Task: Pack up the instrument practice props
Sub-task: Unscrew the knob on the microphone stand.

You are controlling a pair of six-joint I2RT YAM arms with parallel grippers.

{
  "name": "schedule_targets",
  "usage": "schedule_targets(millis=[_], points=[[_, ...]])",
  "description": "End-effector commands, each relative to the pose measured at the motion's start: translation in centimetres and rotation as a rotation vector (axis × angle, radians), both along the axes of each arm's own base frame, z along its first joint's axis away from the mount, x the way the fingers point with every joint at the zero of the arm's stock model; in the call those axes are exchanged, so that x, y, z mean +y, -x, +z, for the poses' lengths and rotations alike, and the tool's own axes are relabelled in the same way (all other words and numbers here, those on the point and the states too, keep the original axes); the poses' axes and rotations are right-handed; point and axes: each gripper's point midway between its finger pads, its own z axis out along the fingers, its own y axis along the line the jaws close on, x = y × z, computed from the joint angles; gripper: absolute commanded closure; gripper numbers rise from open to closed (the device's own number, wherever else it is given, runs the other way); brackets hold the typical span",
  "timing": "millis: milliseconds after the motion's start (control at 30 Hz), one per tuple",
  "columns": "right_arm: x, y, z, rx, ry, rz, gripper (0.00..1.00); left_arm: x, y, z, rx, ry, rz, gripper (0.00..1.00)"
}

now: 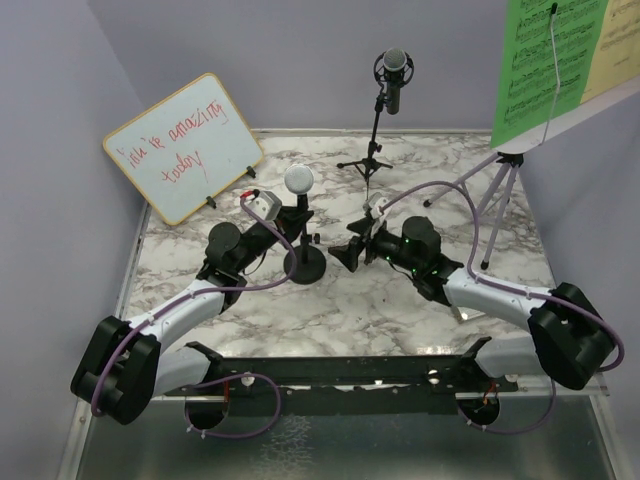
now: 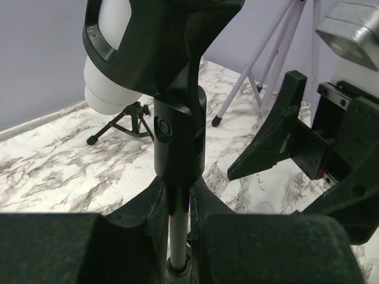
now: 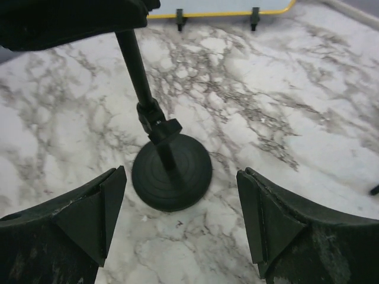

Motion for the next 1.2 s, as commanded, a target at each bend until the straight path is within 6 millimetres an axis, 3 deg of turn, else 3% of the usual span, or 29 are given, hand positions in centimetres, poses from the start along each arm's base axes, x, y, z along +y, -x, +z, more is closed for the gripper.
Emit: schedule_targets(millis=[0,133,333,533,700,867,1167], points=[[2.1,3.1,1.9,0.261,-0.176,0.228,0.18,-0.9,1.2,0.3,0.006,-0.012,-0.083,1.00],[2.3,2.0,2.6,0.345,-0.273,0.226,0.20,-0.9,1.6,0.6,-0.003,-0.012,-0.097,1.00],[3.9,0.7,1.4,0.476,-0.314,0.237,0.28,-1.0,2.0,0.9,-0.014,-0.012,-0.112,1.00],[3.8,-0.4,0.0,0.561,-0.344,0.219,0.35,-1.2,2.0,0.9,-0.010,-0.015,-0.126,1.00],[3.8,-0.8,-0.7,0.586,-0.353,0.240,0.37,-1.3,2.2,0.9,-0.012,-0.016,-0.135,1.00],[3.7,-1.5,-1.6,0.618,-0.363,0.250,0.50,-1.5,2.3,0.9,-0.008,-0.016,-0.151,1.00],[4.3,-1.4,-1.6,0.612,-0.366,0.318,0.60,-1.8,2.5,0.8,-0.003,-0.019,-0.174,1.00]])
